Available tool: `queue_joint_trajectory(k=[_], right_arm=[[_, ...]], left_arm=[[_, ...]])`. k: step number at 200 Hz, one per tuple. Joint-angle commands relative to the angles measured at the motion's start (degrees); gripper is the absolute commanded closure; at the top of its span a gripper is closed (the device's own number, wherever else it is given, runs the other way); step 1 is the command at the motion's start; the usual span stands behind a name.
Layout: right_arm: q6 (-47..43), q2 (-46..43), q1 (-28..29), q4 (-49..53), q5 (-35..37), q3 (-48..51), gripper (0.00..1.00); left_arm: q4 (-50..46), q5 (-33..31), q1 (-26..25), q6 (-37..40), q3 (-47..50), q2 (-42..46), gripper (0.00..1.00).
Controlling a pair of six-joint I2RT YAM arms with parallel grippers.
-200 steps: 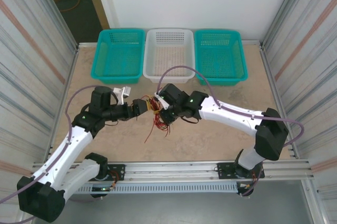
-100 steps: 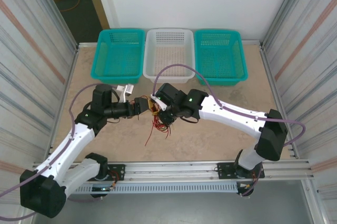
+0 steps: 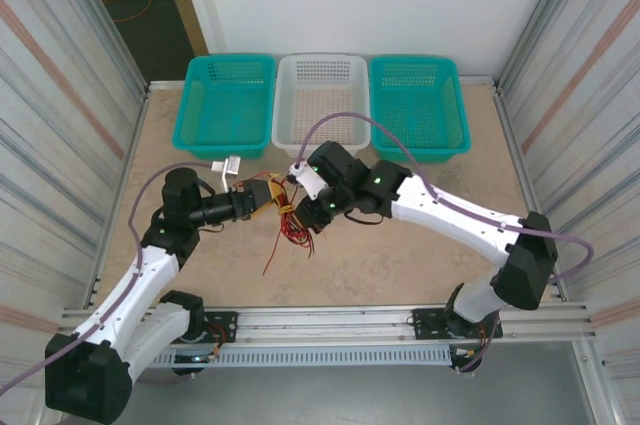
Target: Untangle the cables
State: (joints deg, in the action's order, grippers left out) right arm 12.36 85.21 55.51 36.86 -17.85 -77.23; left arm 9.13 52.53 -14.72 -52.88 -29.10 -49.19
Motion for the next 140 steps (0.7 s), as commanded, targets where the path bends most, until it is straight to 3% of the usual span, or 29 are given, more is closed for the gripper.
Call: queue_joint_trajectory(k=[1, 36, 73, 140], right_arm=[[-0.85, -2.89, -1.04, -2.35, -10.4, -0.09, 1.0], [-1.46, -1.77, -1.93, -0.5, -12.66, -0.7, 1.0], [-1.55, 0.45, -2.07, 0.29, -13.22, -2.27, 1.0], [-0.5, 0.4, -3.69, -2.12, -16.84, -3.54, 1.0]], left_arm=[[8.89, 0.32, 0.22, -3.41, 1.3, 0.01, 0.01], [14.87, -0.2, 0.06, -6.16, -0.09, -2.83, 0.01], [15.08, 2.43, -2.38, -5.81, -1.12, -6.35, 0.01], [17.13, 0.22, -5.36, -7.7, 2.52, -0.87, 0.04]])
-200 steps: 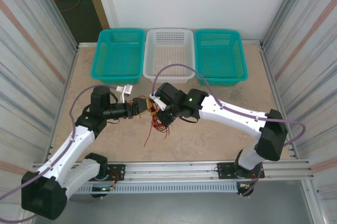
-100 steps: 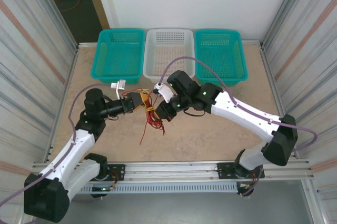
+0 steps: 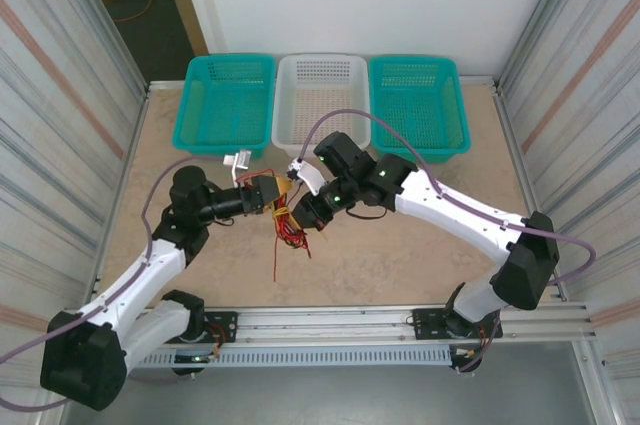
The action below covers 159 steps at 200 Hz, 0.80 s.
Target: Untangle the cables
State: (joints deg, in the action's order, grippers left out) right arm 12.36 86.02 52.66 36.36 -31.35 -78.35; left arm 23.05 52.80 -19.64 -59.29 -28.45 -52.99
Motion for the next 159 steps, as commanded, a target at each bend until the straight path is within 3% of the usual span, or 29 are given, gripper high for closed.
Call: queue_joint_trajectory(k=[1, 90, 106, 111, 121, 142, 153, 159], right_arm=[[-0.5, -0.41, -0.87, -1.63, -3.35, -2.43, 1.0], [0.62, -1.18, -0.19, -2.69, -0.43, -2.02, 0.97], [1.41, -2.94, -0.37, -3.56, 3.35, -1.47, 0.83], [1.67, -3.71, -0.24, -3.53, 5.88, -1.59, 0.7], [2.24, -5.1, 0.1, -2.81, 11.57, -2.21, 0.58], [4.08, -10.14, 1.11, 0.26, 33.37, -3.94, 0.32], [7.05, -13.55, 0.62, 1.32, 45.39, -4.46, 0.01], [8.88, -14.98, 0.15, 1.75, 51.23, -4.6, 0.01]], left_arm=[[3.22, -0.05, -0.47, -1.33, 1.88, 2.96, 0.05], [1.57, -0.99, -1.48, 0.85, 0.7, 0.06, 0.63], [3.1, -2.64, -1.48, 0.08, 1.28, 1.05, 0.75], [3.02, -3.53, -1.46, -0.01, 1.3, 1.48, 0.77], [1.69, -5.77, -1.47, 0.4, 1.09, 2.52, 0.8], [-4.08, -11.09, -1.32, 3.81, -0.74, 3.97, 0.9], [-3.58, -12.41, -1.08, 3.97, -1.33, 3.85, 0.97], [-2.46, -13.05, -0.99, 3.48, -1.52, 3.65, 1.0]])
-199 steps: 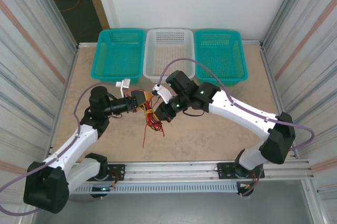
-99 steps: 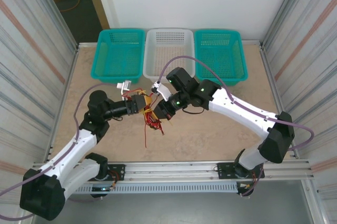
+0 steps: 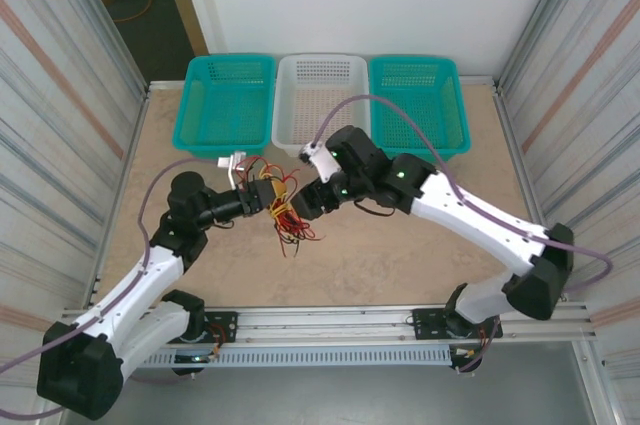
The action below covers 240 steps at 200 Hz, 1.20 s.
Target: Untangle the cables
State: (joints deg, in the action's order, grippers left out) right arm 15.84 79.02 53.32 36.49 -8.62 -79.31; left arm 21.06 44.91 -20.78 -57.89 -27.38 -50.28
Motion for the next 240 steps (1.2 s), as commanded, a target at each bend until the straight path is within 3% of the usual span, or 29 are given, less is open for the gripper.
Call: queue_joint_trajectory(k=[1, 14, 22, 45, 81, 102, 117, 155, 182, 240], right_arm=[[5.77, -8.17, -0.63, 1.77, 29.42, -3.69, 0.01], [7.29, -10.69, -1.37, 2.35, 36.7, -3.45, 0.0], [7.38, -12.58, -1.37, 1.23, 39.35, -1.64, 0.05], [9.68, -20.97, -2.23, -5.86, 38.03, 8.42, 0.14], [23.62, -28.36, -13.3, -17.43, 4.37, 20.89, 0.23], [28.8, -27.51, -14.09, -26.62, -7.53, 24.41, 0.28], [32.1, -26.77, -12.86, -34.28, -12.23, 26.22, 0.31], [33.94, -23.65, -7.96, -39.71, -10.77, 25.23, 0.4], [37.18, -22.69, -7.97, -45.14, -9.79, 26.48, 0.47], [38.13, -19.45, -6.65, -47.17, -9.24, 26.22, 0.68]], left_arm=[[-0.18, -5.26, 0.18, 1.95, -2.59, 0.91, 1.0], [4.8, -6.44, 0.3, -0.08, -2.23, 0.46, 1.0], [9.43, -6.75, 0.3, -1.67, -1.82, -0.15, 1.0], [23.98, -5.93, 0.04, -5.68, -1.5, -2.67, 1.0], [43.8, -3.82, -0.94, -11.41, -2.26, -6.76, 1.0], [50.0, -3.66, -1.26, -13.61, -2.84, -8.11, 1.0], [52.41, -4.04, -1.68, -14.01, -3.02, -8.69, 1.0], [54.78, -4.94, -3.04, -13.74, -4.38, -9.33, 1.0], [55.29, -5.08, -3.13, -14.18, -5.4, -9.58, 1.0], [55.91, -5.44, -3.26, -14.37, -5.72, -9.59, 1.0]])
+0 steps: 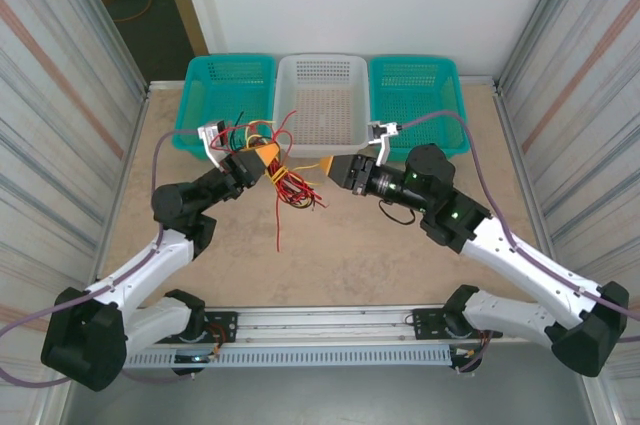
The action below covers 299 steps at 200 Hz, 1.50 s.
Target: Untangle the cables
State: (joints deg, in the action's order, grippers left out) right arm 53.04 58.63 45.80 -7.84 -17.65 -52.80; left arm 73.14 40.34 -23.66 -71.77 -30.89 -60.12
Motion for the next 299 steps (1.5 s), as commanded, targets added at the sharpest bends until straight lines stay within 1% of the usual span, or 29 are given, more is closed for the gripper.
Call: queue_joint_trajectory(k=[1, 14, 31, 43, 71, 95, 127, 136, 150, 166, 176, 193, 206, 229, 248, 261, 266, 283, 286, 299], right_arm=[[0.93, 0.91, 0.87, -2.87, -0.2, -0.29, 0.68], [1.02, 0.99, 0.85, -3.45, -0.11, -0.08, 0.71], [0.85, 0.84, 0.87, -3.51, 0.35, -0.03, 0.8], [0.51, 0.78, 0.87, -3.43, 0.67, 0.13, 0.84], [0.49, 0.43, -0.1, -3.35, 0.34, 0.07, 1.0], [0.58, 0.09, -2.61, -3.24, -0.84, 0.15, 1.0], [3.29, 1.58, -7.15, -7.3, -3.51, 1.63, 1.0], [4.5, 3.07, -7.39, -8.99, -4.05, 1.93, 1.0], [6.45, 5.62, -6.83, -13.66, -5.32, 2.71, 1.0], [7.64, 7.61, -5.6, -18.47, -3.97, 4.28, 1.0], [9.07, 9.04, -5.25, -22.49, -3.53, 5.3, 1.0], [12.4, 12.1, -4.48, -30.06, -3.48, 6.62, 1.0], [13.5, 13.95, -3.14, -34.56, -2.93, 7.29, 1.0], [13.5, 14.49, 1.16, -38.34, 1.84, 9.15, 1.0], [13.5, 13.9, 4.56, -39.96, 6.31, 11.57, 1.0], [13.5, 12.57, 6.22, -42.15, 9.5, 14.4, 1.0], [15.4, 11.79, 6.69, -42.55, 10.72, 15.41, 1.0], [14.55, 8.27, 8.59, -40.85, 14.38, 17.47, 1.0], [12.38, 7.46, 9.05, -40.11, 15.07, 17.54, 1.0], [9.18, 4.36, 11.23, -36.3, 17.9, 17.33, 1.0]], left_arm=[[3.84, -0.88, -0.44, -0.53, -2.17, 0.25, 1.0], [4.01, -0.61, -0.51, -0.71, -2.15, 0.04, 1.0], [4.36, -0.63, -0.6, -0.95, -1.98, -0.09, 1.0], [4.46, -0.46, -0.6, -0.96, -1.96, -0.09, 1.0], [5.17, 0.01, -0.65, -1.59, -1.98, -0.42, 1.0], [6.57, -0.68, -0.6, -2.37, -2.36, -1.2, 1.0], [8.07, -5.07, -1.02, -5.35, -6.52, -3.75, 1.0], [8.08, -7.33, -2.34, -5.82, -8.58, -4.0, 1.0], [8.11, -10.87, -6.07, -4.47, -12.39, -4.16, 1.0], [8.08, -14.18, -9.48, -3.39, -16.9, -5.14, 1.0], [8.1, -16.2, -10.79, -2.09, -18.97, -5.81, 1.0], [8.07, -19.86, -11.05, 2.41, -20.34, -6.48, 1.0], [8.0, -22.91, -10.97, 8.14, -20.54, -7.12, 1.0], [5.47, -29.43, -10.3, 18.59, -20.24, -9.4, 1.0], [0.67, -32.05, -9.03, 26.45, -20.76, -12.44, 1.0], [1.03, -33.69, -7.67, 27.01, -20.92, -15.89, 1.0], [1.33, -33.92, -7.12, 27.2, -20.96, -17.12, 1.0], [1.72, -37.83, -6.62, 29.56, -19.93, -19.52, 1.0], [1.29, -38.39, -6.58, 29.98, -19.69, -19.71, 1.0], [-1.77, -40.85, -6.66, 31.89, -19.11, -20.19, 1.0]])
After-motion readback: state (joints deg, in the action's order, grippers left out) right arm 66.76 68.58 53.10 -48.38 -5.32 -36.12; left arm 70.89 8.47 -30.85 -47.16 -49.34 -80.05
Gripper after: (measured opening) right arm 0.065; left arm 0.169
